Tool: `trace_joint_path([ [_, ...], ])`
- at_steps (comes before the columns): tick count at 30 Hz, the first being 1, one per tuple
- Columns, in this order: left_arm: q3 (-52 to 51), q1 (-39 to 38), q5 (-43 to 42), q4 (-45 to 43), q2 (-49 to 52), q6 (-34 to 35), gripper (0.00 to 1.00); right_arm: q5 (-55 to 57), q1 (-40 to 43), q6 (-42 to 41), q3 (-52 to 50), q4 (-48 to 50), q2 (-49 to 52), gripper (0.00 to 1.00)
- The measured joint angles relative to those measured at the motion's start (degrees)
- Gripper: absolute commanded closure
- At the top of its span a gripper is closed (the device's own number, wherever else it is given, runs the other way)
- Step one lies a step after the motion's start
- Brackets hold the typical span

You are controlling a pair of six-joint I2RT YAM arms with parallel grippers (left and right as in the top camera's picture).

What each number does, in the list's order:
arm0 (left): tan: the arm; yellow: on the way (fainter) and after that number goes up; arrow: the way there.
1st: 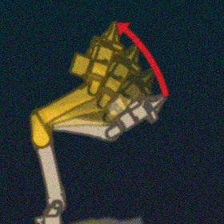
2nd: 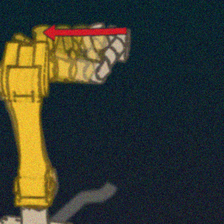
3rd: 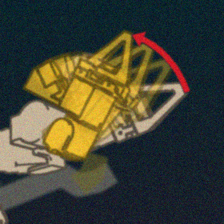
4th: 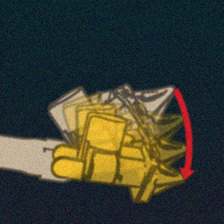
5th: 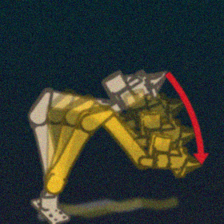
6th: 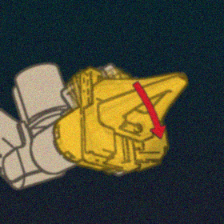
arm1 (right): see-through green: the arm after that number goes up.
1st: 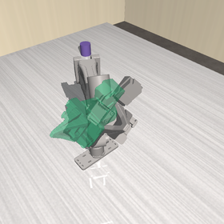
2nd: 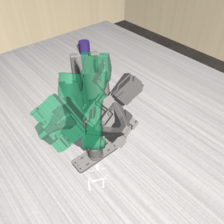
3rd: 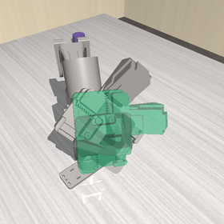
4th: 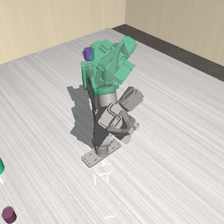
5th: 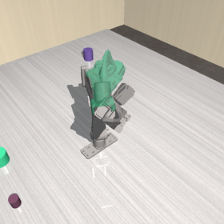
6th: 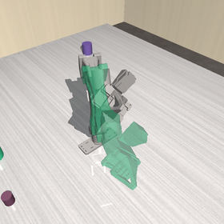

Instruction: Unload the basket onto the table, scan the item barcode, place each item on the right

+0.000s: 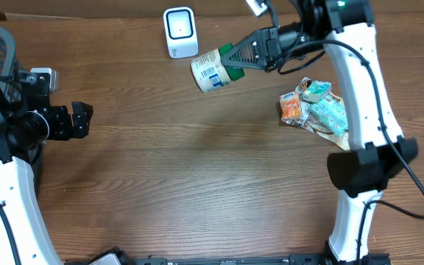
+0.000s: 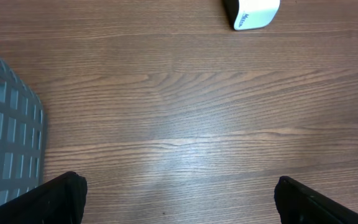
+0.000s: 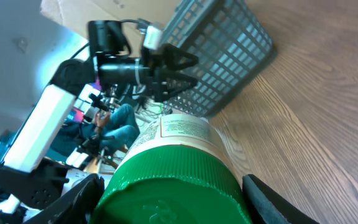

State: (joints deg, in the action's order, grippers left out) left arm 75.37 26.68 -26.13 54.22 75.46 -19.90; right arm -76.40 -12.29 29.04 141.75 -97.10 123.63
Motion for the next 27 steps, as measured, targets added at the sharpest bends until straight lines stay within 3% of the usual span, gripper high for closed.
trace_joint_path([
  [8, 0.0, 0.0, 0.0, 0.0, 0.0, 0.0, 0.01, 0.7, -0.9, -0.3, 0.1, 0.9, -1.2, 0.45],
  [15, 0.0, 0.0, 0.0, 0.0, 0.0, 0.0, 0.00, 8.8, -4.2, -3.4, 0.1, 9.2, -1.2, 0.46],
  [22, 0.0, 0.0, 0.0, 0.0, 0.0, 0.0, 0.00, 39.9, -12.3, -12.2, -1.2, 25.2, -1.2, 0.48],
  [27, 0.0, 0.0, 0.0, 0.0, 0.0, 0.0, 0.00, 62.1, -16.6, -12.7, -5.2, 40.0, 0.3, 0.48],
])
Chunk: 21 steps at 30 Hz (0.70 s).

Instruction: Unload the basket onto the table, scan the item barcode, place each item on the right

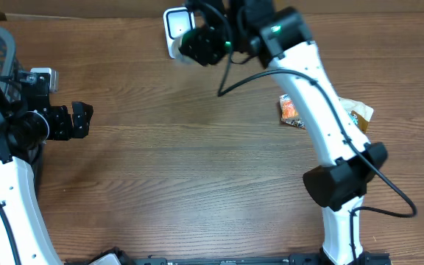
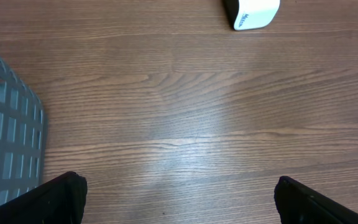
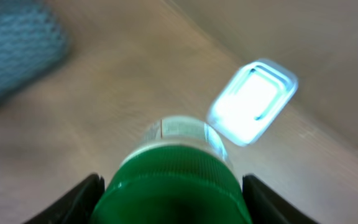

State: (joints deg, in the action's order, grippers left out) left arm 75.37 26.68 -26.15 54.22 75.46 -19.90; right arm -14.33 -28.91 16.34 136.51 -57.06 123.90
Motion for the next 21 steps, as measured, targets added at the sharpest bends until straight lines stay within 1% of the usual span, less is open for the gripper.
trace_joint_path([
  [3, 0.0, 0.0, 0.0, 0.0, 0.0, 0.0, 0.00, 7.5, -0.5, 5.4, -1.7, 8.9, 2.6, 0.48],
  [6, 0.0, 0.0, 0.0, 0.0, 0.0, 0.0, 0.00, 11.3, -0.4, 11.6, -2.4, 17.8, 6.1, 0.48],
  [8, 0.0, 0.0, 0.0, 0.0, 0.0, 0.0, 0.01, 12.8, -0.3, 16.0, -2.9, 24.1, 8.7, 0.47],
  [11, 0.0, 0.0, 0.0, 0.0, 0.0, 0.0, 0.00, 14.2, -0.3, 22.2, -3.2, 32.6, 12.3, 0.42],
  [14, 0.0, 0.0, 0.0, 0.0, 0.0, 0.0, 0.00, 15.0, -0.3, 28.6, -3.3, 40.8, 15.8, 0.41],
  [19, 0.0, 0.0, 0.0, 0.0, 0.0, 0.0, 0.01, 16.9, -0.3, 39.2, -3.3, 51.0, 21.3, 0.41],
  [21, 0.0, 0.0, 0.0, 0.0, 0.0, 0.0, 0.01, 17.5, -0.3, 42.2, -3.3, 54.0, 23.3, 0.41],
])
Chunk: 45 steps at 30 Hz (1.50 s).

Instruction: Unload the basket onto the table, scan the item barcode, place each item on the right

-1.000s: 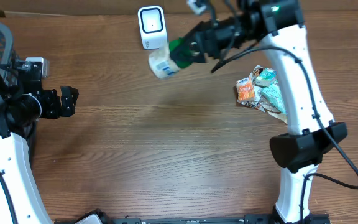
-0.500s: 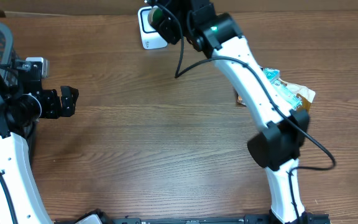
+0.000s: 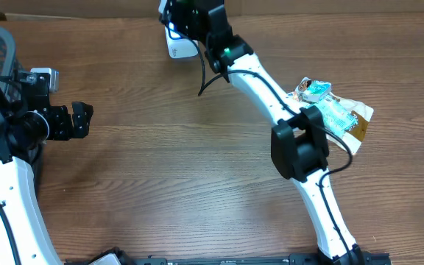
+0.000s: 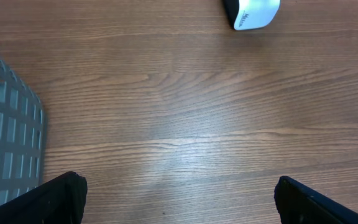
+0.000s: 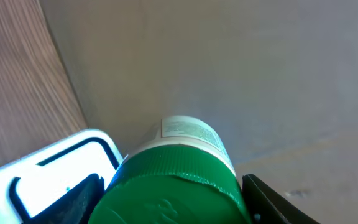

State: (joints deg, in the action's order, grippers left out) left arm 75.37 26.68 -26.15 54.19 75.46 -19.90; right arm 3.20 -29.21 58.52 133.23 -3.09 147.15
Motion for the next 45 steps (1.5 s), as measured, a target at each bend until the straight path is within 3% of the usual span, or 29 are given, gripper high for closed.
trace_joint_path([
  [11, 0.0, 0.0, 0.0, 0.0, 0.0, 0.0, 0.00, 0.6, 0.5, 7.6, -0.7, 9.9, 4.8, 0.38],
  [22, 0.0, 0.0, 0.0, 0.0, 0.0, 0.0, 0.01, 0.7, 1.5, 10.5, -0.7, 9.5, 4.8, 0.39],
  [29, 0.0, 0.0, 0.0, 0.0, 0.0, 0.0, 0.01, -0.2, 1.1, 7.2, -0.7, 7.0, 4.7, 0.42],
  [36, 0.0, 0.0, 0.0, 0.0, 0.0, 0.0, 0.00, -1.3, -0.1, -2.5, -0.9, -6.0, 0.7, 0.43],
  [45, 0.0, 0.0, 0.0, 0.0, 0.0, 0.0, 0.00, -12.0, -0.7, -23.3, -0.9, -34.8, -19.1, 0.42],
])
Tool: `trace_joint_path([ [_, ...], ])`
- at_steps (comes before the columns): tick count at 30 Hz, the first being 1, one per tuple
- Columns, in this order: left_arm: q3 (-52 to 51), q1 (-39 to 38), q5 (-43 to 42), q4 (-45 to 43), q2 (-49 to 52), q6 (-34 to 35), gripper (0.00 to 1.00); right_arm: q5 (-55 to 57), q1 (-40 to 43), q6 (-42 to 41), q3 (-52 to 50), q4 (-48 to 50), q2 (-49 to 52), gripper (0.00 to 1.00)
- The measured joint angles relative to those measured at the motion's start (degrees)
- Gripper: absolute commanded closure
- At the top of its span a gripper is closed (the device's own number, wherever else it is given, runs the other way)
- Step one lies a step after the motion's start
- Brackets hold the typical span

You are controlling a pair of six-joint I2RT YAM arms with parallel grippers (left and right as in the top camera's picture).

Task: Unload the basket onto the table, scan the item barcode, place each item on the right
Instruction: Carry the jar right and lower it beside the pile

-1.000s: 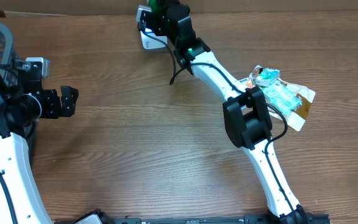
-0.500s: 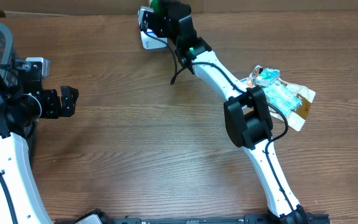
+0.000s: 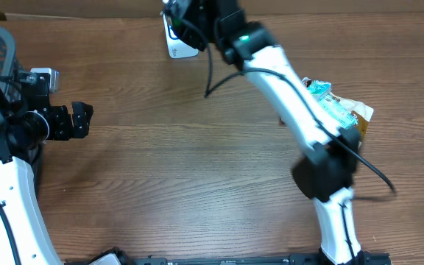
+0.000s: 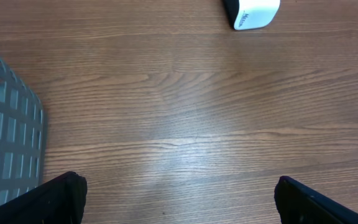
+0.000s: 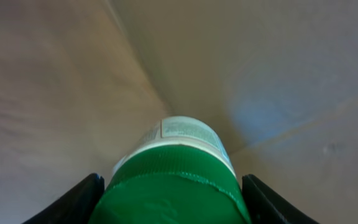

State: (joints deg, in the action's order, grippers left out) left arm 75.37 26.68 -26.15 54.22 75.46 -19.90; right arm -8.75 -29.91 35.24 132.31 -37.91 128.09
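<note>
A white bottle with a green ribbed cap [image 5: 173, 180] fills the right wrist view, and my right gripper [image 5: 173, 208] is shut on it, a dark finger on each side of the cap. Overhead, that gripper [image 3: 191, 15] is at the table's back edge, right above the white barcode scanner [image 3: 174, 43]; the bottle itself is hidden there by the arm. The scanner [image 4: 252, 14] also shows at the top of the left wrist view. My left gripper [image 3: 79, 121] is open at the far left over bare wood, holding nothing.
A pile of snack packets [image 3: 335, 110] lies at the right, partly under the right arm. A grey mesh basket stands at the far left, its side [image 4: 5, 143] close to the left gripper. The table is brown wood [image 3: 197, 169].
The right arm has swung its elbow to the right while the gripper stays by the scanner. The scanner's face has left the right wrist view, which now shows only blurred beige surface behind the bottle.
The right gripper first held the bottle over the table to the right of the scanner. It then had the bottle in front of the scanner's lit face, then above it at the back edge, and it is still there, turned. The left arm never moved.
</note>
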Motion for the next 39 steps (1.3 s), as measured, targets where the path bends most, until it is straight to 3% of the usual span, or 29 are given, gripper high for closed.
trace_joint_path([
  [6, 0.0, 0.0, 0.0, 0.0, 0.0, 0.0, 0.01, -12.5, 1.9, -7.0, 1.2, -25.7, -11.4, 0.42],
  [12, 0.0, 0.0, 0.0, 0.0, 0.0, 0.0, 0.00, -12.1, 3.3, -6.7, -0.3, -45.6, -9.8, 0.47],
  [19, 0.0, 0.0, 0.0, 0.0, 0.0, 0.0, 0.00, -4.0, 3.6, -8.9, -13.1, -44.2, -7.3, 0.45],
  [26, 0.0, 0.0, 0.0, 0.0, 0.0, 0.0, 0.00, 10.4, 6.4, -19.7, -27.1, -35.2, -7.3, 0.44],
  [31, 0.0, 0.0, 0.0, 0.0, 0.0, 0.0, 0.00, 15.4, 9.2, -24.1, -30.8, -30.9, -7.3, 0.43],
  [39, 0.0, 0.0, 0.0, 0.0, 0.0, 0.0, 0.00, 16.8, 12.1, -27.3, -30.9, -26.5, -7.3, 0.27],
])
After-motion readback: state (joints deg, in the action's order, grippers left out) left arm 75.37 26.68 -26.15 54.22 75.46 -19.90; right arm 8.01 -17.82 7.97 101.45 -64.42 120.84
